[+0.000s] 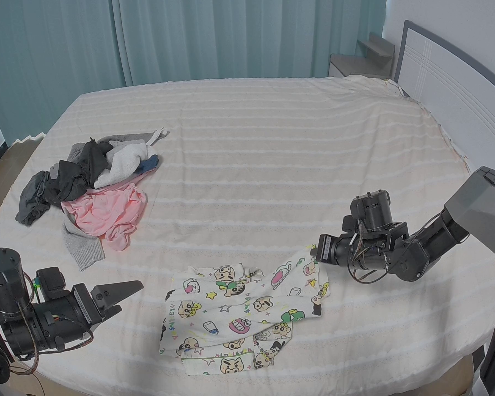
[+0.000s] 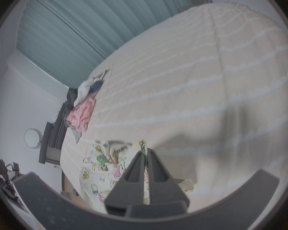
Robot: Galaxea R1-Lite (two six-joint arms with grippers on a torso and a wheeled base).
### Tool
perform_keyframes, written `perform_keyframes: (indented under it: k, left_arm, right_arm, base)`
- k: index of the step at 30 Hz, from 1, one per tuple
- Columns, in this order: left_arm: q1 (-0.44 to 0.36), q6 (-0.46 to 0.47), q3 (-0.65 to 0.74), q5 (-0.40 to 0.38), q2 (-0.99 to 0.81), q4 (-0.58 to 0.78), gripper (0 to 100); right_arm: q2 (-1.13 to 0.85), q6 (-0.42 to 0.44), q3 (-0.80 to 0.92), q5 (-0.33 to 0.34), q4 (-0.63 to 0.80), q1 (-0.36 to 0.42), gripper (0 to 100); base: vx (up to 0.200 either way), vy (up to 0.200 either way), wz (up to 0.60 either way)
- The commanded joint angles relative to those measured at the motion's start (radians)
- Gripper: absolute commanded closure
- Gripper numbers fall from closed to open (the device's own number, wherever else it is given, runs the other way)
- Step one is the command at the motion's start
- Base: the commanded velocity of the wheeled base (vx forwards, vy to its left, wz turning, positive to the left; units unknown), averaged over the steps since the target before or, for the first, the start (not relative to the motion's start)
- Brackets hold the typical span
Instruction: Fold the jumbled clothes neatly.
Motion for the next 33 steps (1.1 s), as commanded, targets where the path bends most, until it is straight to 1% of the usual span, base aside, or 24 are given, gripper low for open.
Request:
perform_keyframes:
  k: [1, 5, 6, 8, 10, 14, 15, 20, 23, 26, 28, 30, 33]
  left_arm:
    - [0.0, -0.001, -0.001, 0.0, 0.003, 0.0, 0]
    - [0.0, 0.001, -0.001, 0.001, 0.004, 0.0, 0]
    - [0.0, 0.001, -0.001, 0.0, 0.003, 0.0, 0]
    - [0.0, 0.001, -0.001, 0.0, 0.003, 0.0, 0]
    - [0.0, 0.001, -0.001, 0.001, 0.003, 0.0, 0]
    - [0.0, -0.001, 0.0, 0.0, 0.006, 0.0, 0]
    - [0.0, -0.001, 0.0, 0.0, 0.007, 0.0, 0]
    - [0.0, -0.001, 0.0, 0.0, 0.004, 0.0, 0]
    - [0.0, 0.001, 0.0, 0.0, 0.006, 0.0, 0]
    - [0.0, 0.001, 0.0, 0.0, 0.006, 0.0, 0]
    - [-0.002, -0.001, 0.0, 0.0, 0.006, 0.0, 0]
    - [-0.002, -0.001, 0.0, 0.0, 0.004, 0.0, 0]
    - [-0.005, -0.001, 0.0, 0.0, 0.001, 0.001, 0]
  right_arm:
    - [0.009, -0.001, -0.018, -0.011, -0.027, -0.011, 100]
    - [0.044, -0.005, -0.018, -0.023, -0.075, -0.013, 100]
    - [0.06, -0.006, -0.015, -0.037, -0.087, -0.016, 100]
    - [0.06, -0.006, -0.015, -0.037, -0.087, -0.016, 100]
    - [0.103, -0.011, -0.017, -0.065, -0.087, -0.028, 100]
    - [0.138, -0.012, -0.014, -0.074, -0.09, -0.03, 100]
    - [0.143, -0.011, -0.017, -0.074, -0.093, -0.031, 0]
    - [0.127, -0.012, -0.014, -0.074, -0.113, -0.037, 0]
    - [0.086, -0.011, 0.023, -0.074, -0.116, -0.056, 0]
    - [0.044, 0.005, 0.102, -0.071, -0.121, -0.062, 0]
    - [-0.009, 0.006, 0.195, -0.055, -0.123, -0.062, 0]
    - [-0.028, 0.005, 0.244, -0.042, -0.139, -0.056, 0]
    - [-0.026, -0.003, 0.324, -0.014, -0.224, -0.043, 0]
  base:
    - [0.0, 0.0, 0.0]
    - [0.0, 0.0, 0.0]
    - [0.0, 0.0, 0.0]
    - [0.0, 0.0, 0.0]
    - [0.0, 0.0, 0.0]
    - [0.0, 0.0, 0.0]
    - [0.0, 0.0, 0.0]
    - [0.0, 0.0, 0.0]
    - [0.0, 0.0, 0.0]
    - [0.0, 0.0, 0.0]
    - [0.0, 0.0, 0.0]
    - [0.0, 0.0, 0.0]
    - [0.0, 0.0, 0.0]
